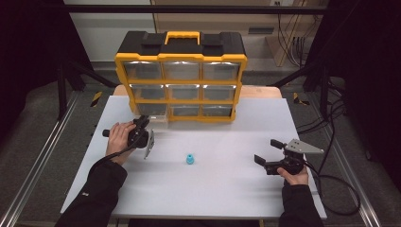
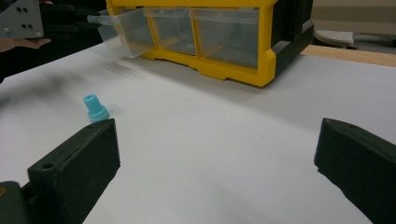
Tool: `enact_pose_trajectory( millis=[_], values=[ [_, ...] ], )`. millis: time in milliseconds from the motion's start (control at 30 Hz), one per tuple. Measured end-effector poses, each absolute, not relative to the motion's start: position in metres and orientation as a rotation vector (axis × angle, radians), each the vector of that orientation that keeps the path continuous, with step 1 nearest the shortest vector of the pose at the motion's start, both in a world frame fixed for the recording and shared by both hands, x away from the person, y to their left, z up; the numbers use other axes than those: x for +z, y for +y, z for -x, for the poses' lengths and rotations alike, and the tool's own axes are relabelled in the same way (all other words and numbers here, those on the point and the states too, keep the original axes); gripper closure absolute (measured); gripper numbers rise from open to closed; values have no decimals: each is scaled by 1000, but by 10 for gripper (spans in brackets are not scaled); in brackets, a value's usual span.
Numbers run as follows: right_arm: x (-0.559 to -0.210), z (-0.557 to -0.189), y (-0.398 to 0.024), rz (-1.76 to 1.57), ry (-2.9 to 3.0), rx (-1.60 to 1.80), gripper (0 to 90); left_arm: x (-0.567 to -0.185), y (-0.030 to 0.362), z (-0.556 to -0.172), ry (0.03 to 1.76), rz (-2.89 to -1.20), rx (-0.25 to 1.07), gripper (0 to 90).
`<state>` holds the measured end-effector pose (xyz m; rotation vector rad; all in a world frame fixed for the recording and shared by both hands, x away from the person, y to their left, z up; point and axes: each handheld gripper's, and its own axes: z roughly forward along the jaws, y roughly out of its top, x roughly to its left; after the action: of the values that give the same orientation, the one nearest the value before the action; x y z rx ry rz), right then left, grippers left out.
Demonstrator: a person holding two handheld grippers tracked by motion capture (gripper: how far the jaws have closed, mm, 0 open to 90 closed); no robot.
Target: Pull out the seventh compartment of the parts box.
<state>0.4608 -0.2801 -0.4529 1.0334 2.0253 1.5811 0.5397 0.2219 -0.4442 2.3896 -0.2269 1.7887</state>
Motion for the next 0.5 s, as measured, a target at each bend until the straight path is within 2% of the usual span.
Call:
enact_pose_trajectory(
  millis=[500],
  values=[
    [-453, -461, -280, -1035, 2024, 1580, 7, -445, 223, -535, -231, -2385, 1785, 757]
  ],
)
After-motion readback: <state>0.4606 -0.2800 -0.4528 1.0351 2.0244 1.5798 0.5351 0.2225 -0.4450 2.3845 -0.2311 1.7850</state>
